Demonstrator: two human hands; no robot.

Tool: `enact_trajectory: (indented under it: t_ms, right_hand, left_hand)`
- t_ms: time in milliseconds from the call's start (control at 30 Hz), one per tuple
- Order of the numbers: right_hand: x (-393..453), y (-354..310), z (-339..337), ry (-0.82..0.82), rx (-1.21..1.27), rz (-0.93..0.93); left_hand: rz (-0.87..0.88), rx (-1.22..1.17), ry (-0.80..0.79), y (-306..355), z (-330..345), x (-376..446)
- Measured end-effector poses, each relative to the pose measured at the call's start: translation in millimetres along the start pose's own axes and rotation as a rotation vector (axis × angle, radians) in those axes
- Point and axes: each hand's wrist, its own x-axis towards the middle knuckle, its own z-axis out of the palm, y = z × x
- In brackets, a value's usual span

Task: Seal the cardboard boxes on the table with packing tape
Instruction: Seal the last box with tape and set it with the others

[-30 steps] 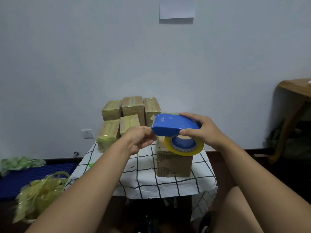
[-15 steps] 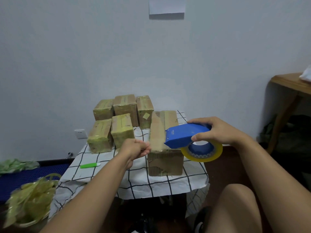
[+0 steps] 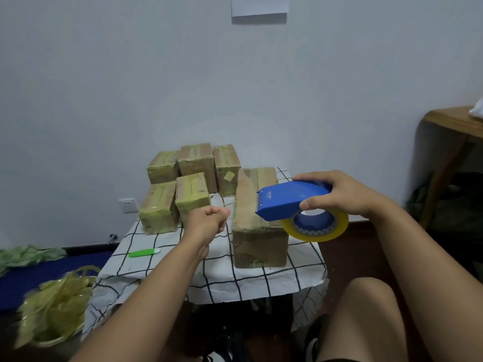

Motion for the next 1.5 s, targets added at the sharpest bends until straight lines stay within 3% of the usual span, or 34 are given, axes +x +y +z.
enact_trajectory:
  t_ms: [233,900,1500]
  right_hand:
    - [6,3,0,-0.047,-0.055,0.045]
    - [11,21,4,-0.115,-0.171,0.095]
    - [11,22,2,-0.122,-0.163,0.090]
  left_hand:
    - [-0.089,-0.028,-0.002,-13,4,4]
    - [-0.083,0.100,0.028,-28,15,3]
    - [-0.080,0.072,-0.003,-33,14,2]
